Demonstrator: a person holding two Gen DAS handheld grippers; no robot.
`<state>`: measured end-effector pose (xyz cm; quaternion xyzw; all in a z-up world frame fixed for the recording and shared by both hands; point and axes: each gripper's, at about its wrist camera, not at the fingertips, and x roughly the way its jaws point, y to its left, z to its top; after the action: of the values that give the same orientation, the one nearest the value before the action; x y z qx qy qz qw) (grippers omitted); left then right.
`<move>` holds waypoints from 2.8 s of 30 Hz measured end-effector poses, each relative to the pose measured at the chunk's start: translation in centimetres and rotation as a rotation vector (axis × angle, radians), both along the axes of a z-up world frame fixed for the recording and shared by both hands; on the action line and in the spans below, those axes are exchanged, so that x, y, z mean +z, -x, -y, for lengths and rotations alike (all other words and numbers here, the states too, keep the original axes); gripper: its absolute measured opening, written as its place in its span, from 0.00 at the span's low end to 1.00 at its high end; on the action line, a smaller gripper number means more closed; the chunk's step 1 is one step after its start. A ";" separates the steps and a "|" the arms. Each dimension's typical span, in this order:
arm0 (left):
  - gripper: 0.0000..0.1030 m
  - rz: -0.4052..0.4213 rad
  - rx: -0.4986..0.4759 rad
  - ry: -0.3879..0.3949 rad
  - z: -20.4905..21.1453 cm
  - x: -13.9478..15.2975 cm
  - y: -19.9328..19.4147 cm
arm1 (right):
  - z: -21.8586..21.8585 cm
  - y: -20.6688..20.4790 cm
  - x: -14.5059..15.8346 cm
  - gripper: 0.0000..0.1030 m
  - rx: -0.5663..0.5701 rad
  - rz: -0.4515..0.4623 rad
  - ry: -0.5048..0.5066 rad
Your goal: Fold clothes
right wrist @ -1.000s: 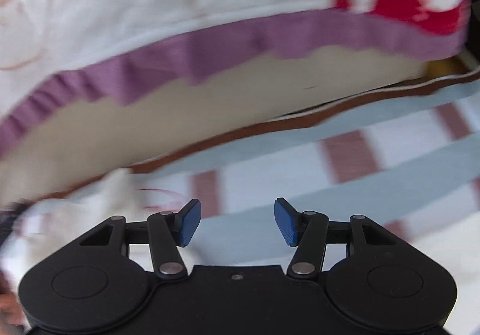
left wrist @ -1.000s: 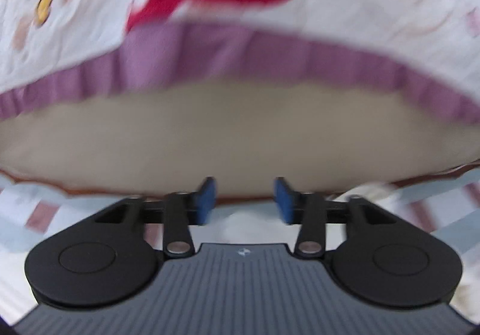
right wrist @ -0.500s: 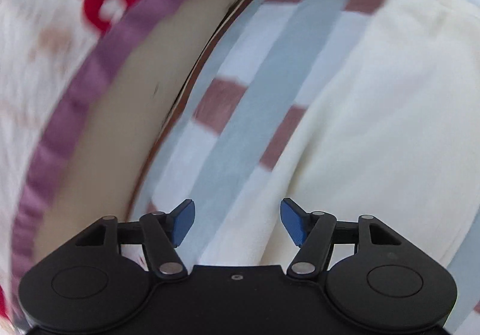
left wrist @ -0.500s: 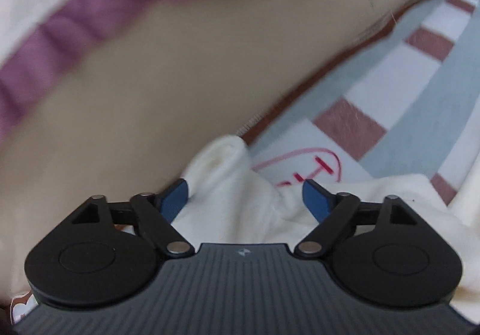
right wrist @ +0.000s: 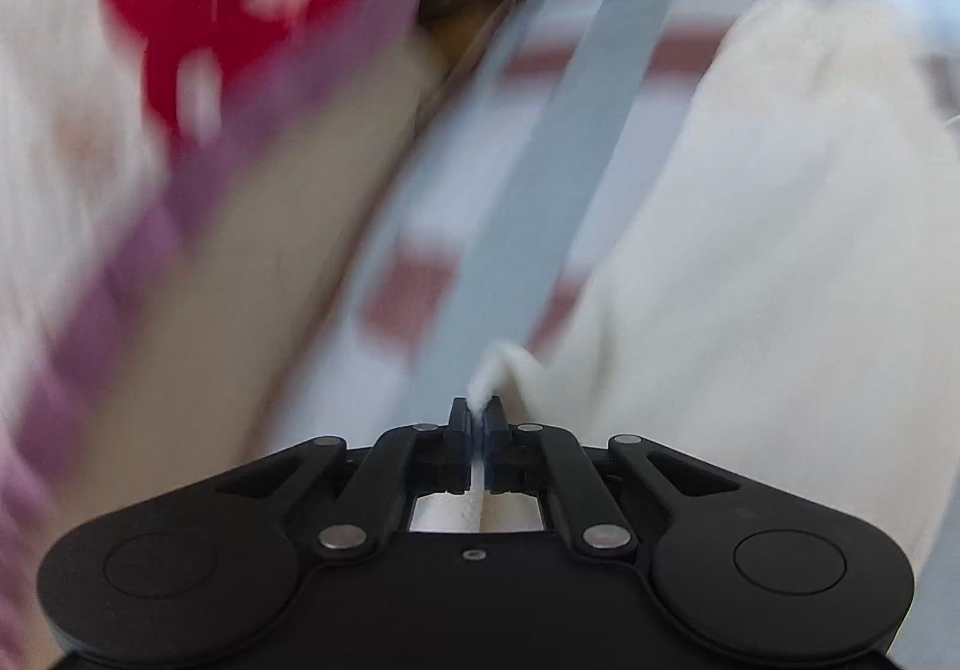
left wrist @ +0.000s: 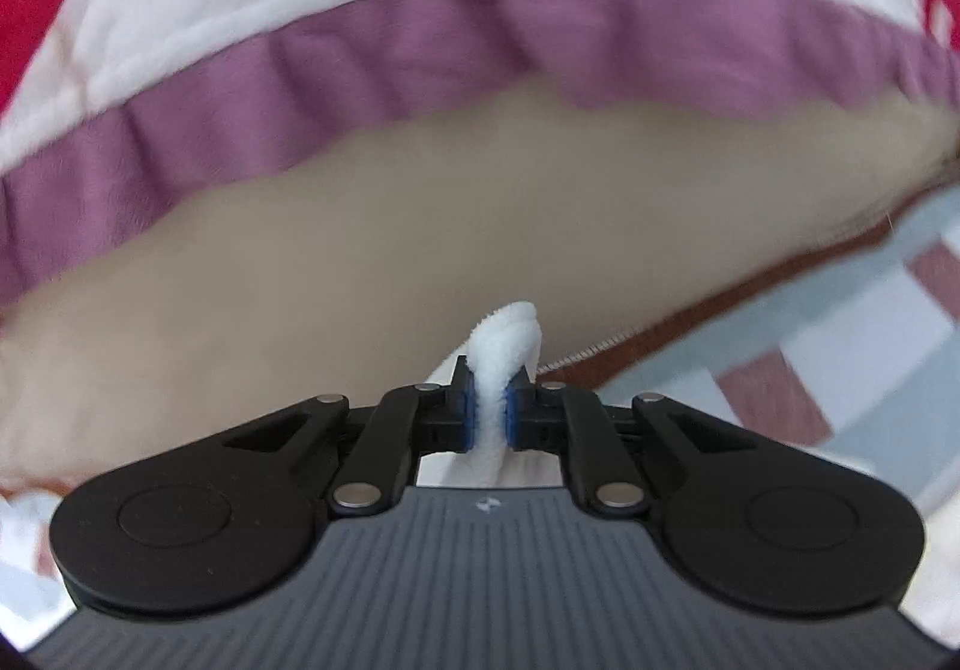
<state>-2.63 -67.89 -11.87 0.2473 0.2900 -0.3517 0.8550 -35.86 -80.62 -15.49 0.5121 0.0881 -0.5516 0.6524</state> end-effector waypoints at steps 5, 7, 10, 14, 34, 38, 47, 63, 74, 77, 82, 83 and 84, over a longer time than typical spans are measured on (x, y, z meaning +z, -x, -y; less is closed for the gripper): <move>0.09 0.029 0.020 0.003 0.4 -1.7 -0.5 | 1.1 1.3 1.1 0.05 -0.091 0.015 0.071; 0.09 0.030 0.031 0.003 1.0 -2.5 -0.8 | 1.4 2.0 0.9 0.05 -0.103 0.022 0.008; 0.12 0.012 0.035 -0.011 1.9 -3.7 -1.3 | 2.9 2.0 -0.4 0.08 -0.087 0.004 -0.100; 0.38 0.004 0.044 -0.049 1.8 -3.8 -1.0 | 3.1 2.1 -0.3 0.24 -0.045 0.072 -0.150; 0.18 -0.227 -0.312 0.075 -2.6 -2.5 14.3 | -1.6 22.0 -1.8 0.56 0.156 -0.209 0.050; 0.18 -0.270 -0.338 0.040 -2.3 -3.9 15.5 | -1.3 22.2 -4.1 0.63 0.113 -0.113 0.155; 0.18 -0.260 -0.314 0.002 -4.0 -3.7 14.4 | 2.4 18.1 -4.5 0.10 0.177 -0.185 0.295; 0.44 -0.191 -0.152 -0.081 -5.9 -4.9 13.1 | 1.8 22.9 -4.7 0.59 -0.018 -0.531 0.145; 0.49 -0.231 0.138 -0.059 -22.4 -1.1 6.0 | -2.0 15.5 7.4 0.60 0.264 -0.102 0.201; 0.49 -0.248 0.270 -0.041 -27.6 -0.4 2.8 | -2.9 7.7 10.7 0.60 0.504 0.052 0.174; 0.49 -0.229 0.411 0.080 -33.4 2.0 -0.9 | -8.9 -8.0 15.4 0.68 0.960 0.187 0.161; 0.50 -0.209 0.421 0.106 -33.9 2.6 -1.5 | -10.6 -11.3 15.7 0.68 1.055 0.171 0.163; 0.50 -0.188 0.426 0.135 -34.2 3.0 -2.1 | -12.2 -14.4 15.3 0.69 1.125 0.151 0.173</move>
<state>-0.53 -33.74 -8.87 0.0891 0.3899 -0.2035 0.8936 -21.49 -68.38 -0.14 0.3694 0.2548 -0.0866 0.8895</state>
